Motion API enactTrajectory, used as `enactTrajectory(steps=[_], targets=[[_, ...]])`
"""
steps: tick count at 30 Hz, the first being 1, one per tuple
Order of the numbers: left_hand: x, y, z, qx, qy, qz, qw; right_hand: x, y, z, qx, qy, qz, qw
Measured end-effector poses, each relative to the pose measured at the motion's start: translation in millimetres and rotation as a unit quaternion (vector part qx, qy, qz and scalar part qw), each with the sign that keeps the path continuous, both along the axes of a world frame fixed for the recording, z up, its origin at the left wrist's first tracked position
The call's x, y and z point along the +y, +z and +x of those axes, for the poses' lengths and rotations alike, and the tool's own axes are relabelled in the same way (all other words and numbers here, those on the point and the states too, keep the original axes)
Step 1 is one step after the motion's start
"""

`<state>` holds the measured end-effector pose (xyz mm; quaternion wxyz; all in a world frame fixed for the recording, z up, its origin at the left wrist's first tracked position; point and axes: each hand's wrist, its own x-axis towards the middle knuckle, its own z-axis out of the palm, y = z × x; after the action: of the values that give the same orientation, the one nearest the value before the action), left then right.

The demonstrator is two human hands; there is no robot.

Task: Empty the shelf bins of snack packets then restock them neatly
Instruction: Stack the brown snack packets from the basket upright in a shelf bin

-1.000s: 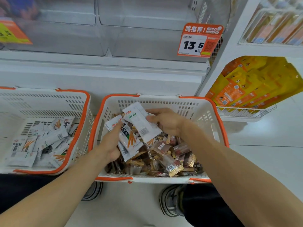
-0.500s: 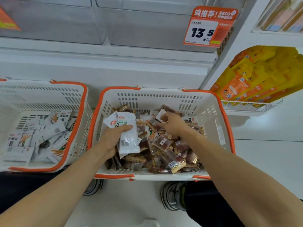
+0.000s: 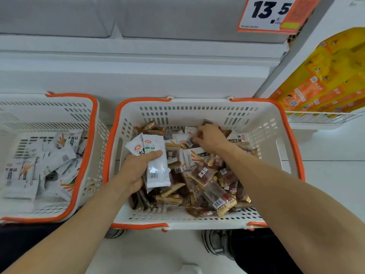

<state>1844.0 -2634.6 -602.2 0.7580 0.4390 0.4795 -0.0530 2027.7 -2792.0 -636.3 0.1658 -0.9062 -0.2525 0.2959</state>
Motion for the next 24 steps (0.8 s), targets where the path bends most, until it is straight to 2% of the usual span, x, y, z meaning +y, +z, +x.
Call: enactTrajectory(steps=[2, 4, 6, 8, 13, 16, 20, 24], targets=[[2, -3, 2, 0.004, 0.012, 0.0, 1.0, 12, 1, 7, 0.046, 0.041, 0.024, 0.998], [1, -5, 3, 0.004, 0.017, -0.003, 1.0, 18, -1, 9, 0.073, 0.133, -0.053, 0.987], [1, -7, 4, 0.005, 0.017, -0.003, 1.0, 21, -6, 10, 0.048, 0.196, -0.128, 0.971], [3, -9, 4, 0.008, 0.021, -0.005, 1.0, 23, -13, 9, 0.005, 0.233, -0.149, 0.961], [6, -11, 5, 0.012, 0.03, -0.015, 0.999, 32, -15, 15, 0.002, 0.171, -0.056, 0.984], [6, -10, 4, 0.013, 0.03, -0.017, 0.999, 40, -10, 16, 0.042, 0.177, -0.064, 0.981], [8, -5, 3, 0.013, 0.033, -0.018, 0.999, 48, 4, 15, 0.017, 0.193, -0.077, 0.978], [14, 3, 3, 0.01, 0.03, -0.006, 0.999, 44, 31, 20, 0.037, 0.184, -0.066, 0.98]])
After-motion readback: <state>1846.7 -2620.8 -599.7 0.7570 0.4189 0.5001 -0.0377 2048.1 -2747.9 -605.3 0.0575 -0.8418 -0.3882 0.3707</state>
